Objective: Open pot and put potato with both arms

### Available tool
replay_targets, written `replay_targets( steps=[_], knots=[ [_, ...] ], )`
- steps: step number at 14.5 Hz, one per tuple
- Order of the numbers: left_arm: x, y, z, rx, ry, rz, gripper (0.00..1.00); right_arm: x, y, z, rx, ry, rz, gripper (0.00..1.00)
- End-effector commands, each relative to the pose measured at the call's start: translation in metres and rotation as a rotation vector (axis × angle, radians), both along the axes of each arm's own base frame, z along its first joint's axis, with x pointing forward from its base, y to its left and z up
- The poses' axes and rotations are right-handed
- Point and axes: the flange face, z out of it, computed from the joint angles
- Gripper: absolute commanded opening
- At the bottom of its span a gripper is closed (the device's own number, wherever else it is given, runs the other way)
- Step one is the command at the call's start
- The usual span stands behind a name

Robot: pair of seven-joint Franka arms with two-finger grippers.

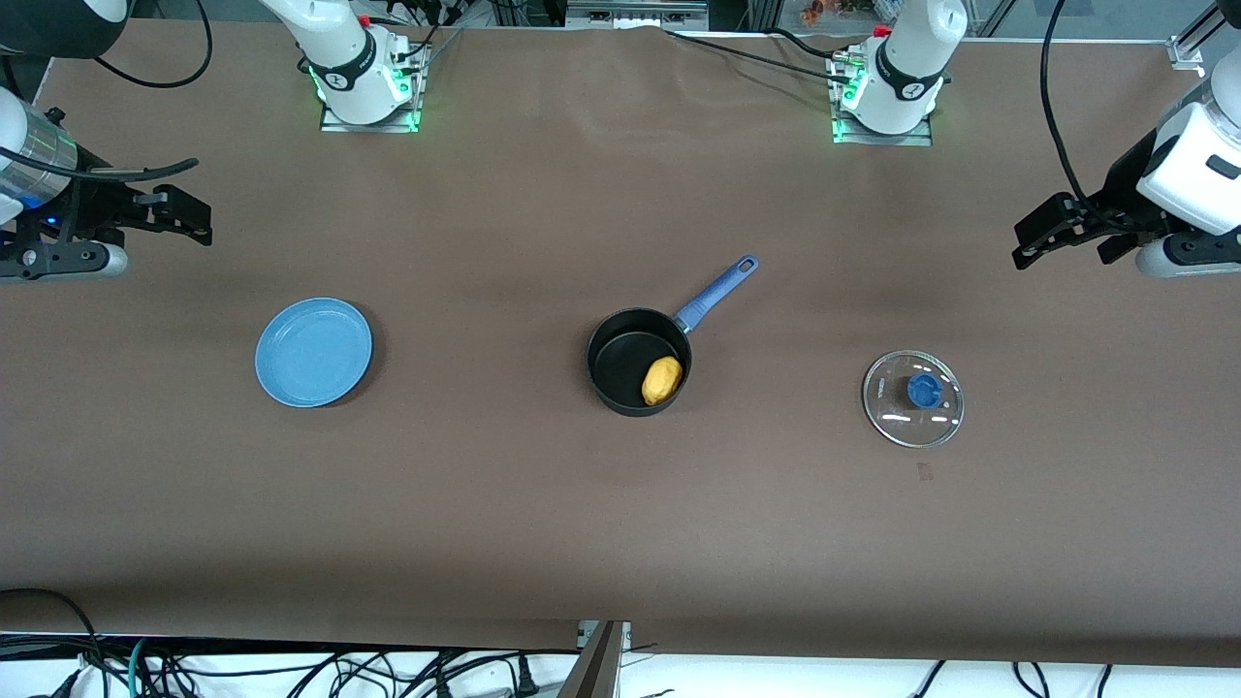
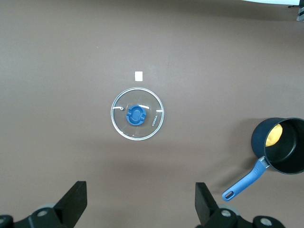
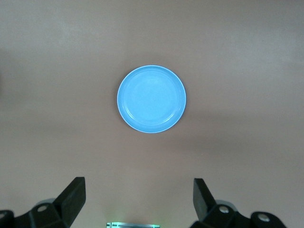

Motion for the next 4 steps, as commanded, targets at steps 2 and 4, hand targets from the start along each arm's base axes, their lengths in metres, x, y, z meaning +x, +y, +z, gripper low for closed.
replay_targets(
  steps=[2,4],
  knots=[
    [-0.0046,-0.0031,-0.0022,-0.012,0.009,-0.028,1.0,0.0033,-0.0016,0.0044,0.023,-0.006,-0.001,1.0],
    [-0.0045,-0.0052,-0.0012,-0.008,0.004,-0.034,1.0,0.0037,-0.0016,0.0035,0.023,-0.004,-0.001,1.0]
  ],
)
